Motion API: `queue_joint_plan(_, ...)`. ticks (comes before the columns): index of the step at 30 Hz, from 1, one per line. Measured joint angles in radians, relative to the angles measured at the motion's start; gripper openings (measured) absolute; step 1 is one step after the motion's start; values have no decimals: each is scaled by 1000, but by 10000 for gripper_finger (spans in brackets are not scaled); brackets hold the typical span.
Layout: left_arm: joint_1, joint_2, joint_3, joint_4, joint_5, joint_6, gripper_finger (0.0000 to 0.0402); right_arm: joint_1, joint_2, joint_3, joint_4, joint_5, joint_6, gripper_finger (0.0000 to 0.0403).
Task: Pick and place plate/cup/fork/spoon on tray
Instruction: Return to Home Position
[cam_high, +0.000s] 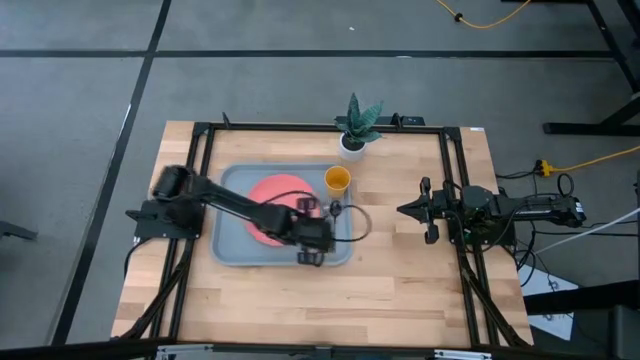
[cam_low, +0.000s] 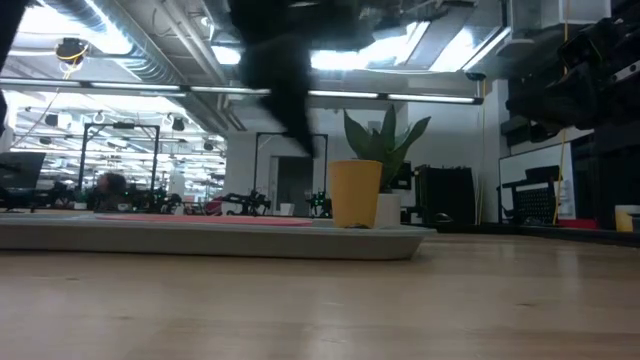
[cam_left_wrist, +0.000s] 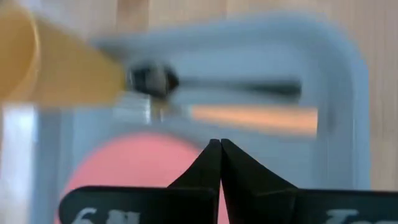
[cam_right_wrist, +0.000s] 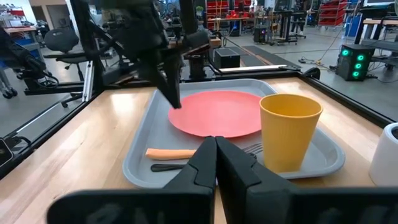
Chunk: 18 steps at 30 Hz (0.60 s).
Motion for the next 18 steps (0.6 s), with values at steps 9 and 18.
queue_joint_plan(9,3,-586,-751,557,72,77,0,0,0,0,0,0,0,11)
queue_joint_plan(18,48,-1006,-1295,1207,260,266,0,0,0,0,0,0,0,11)
